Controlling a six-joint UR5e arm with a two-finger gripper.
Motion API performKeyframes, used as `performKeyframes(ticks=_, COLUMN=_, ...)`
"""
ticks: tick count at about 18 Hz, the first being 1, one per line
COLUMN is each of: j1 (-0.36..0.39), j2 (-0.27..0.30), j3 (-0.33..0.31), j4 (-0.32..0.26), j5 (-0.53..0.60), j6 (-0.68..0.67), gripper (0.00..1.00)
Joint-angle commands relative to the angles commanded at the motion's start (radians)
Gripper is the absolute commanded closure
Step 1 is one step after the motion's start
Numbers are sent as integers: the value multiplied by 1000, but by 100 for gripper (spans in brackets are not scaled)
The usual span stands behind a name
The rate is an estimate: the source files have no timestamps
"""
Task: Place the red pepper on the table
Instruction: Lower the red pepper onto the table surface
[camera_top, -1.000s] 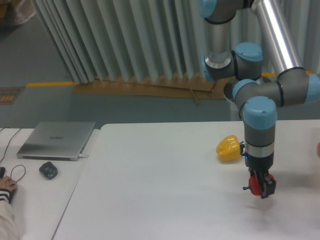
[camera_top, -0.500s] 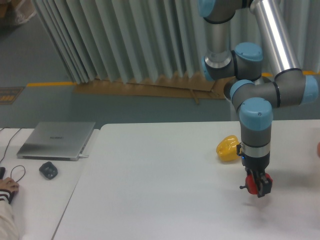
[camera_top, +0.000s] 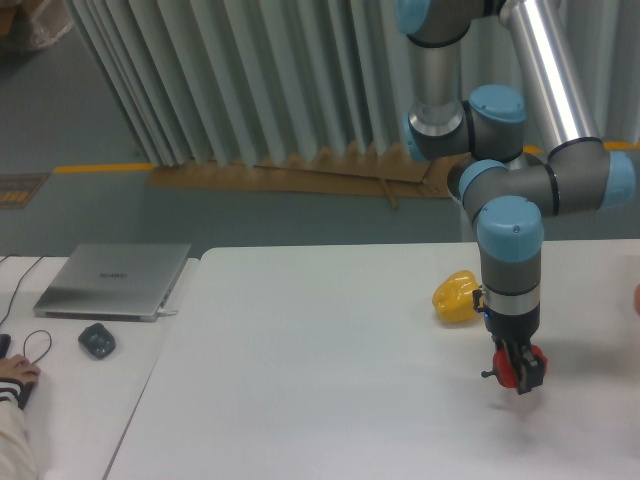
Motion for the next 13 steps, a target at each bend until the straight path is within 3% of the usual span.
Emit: performKeyframes(ticks=13, j1=-3, j2=12, j3=-6, j4=2, j5=0, j6=-2, gripper=0)
